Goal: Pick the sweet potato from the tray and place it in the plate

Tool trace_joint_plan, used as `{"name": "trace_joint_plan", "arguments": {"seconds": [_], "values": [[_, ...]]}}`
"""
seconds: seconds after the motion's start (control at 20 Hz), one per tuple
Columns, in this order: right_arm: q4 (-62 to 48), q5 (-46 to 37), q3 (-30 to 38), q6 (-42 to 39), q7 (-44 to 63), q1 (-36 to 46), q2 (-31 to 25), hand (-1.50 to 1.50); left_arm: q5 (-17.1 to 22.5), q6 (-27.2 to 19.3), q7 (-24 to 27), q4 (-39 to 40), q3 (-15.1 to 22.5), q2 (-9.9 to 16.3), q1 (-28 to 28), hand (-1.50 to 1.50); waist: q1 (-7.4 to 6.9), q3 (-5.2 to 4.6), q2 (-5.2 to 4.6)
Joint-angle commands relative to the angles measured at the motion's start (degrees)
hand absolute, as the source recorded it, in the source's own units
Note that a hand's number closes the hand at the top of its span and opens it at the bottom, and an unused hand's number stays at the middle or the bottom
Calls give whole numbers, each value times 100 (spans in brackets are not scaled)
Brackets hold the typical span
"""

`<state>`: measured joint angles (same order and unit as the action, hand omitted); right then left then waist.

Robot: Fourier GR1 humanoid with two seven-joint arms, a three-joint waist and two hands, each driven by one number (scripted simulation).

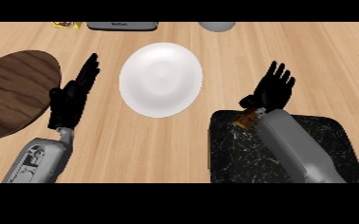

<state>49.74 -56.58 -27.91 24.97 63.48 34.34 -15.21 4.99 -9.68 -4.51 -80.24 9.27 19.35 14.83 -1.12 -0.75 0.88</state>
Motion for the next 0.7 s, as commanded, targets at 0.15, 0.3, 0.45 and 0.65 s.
{"name": "trace_joint_plan", "arguments": {"seconds": [0.15,0.3,0.45,0.65], "values": [[-190,-33,210,-2227,2060,1008,722,-150,-59,-17,-4,-40,-37,72,-102,0,84,36,42],[-305,70,478,-2508,2170,995,997,-150,-54,-29,-121,82,-79,48,89,0,258,46,30],[-529,-74,809,-2706,2175,1293,1148,-150,-8,-50,-63,127,-164,8,101,0,250,48,13],[-518,-84,1148,-2946,2176,1274,1083,-150,-108,-155,18,102,-79,-111,-132,0,253,57,-1]]}}
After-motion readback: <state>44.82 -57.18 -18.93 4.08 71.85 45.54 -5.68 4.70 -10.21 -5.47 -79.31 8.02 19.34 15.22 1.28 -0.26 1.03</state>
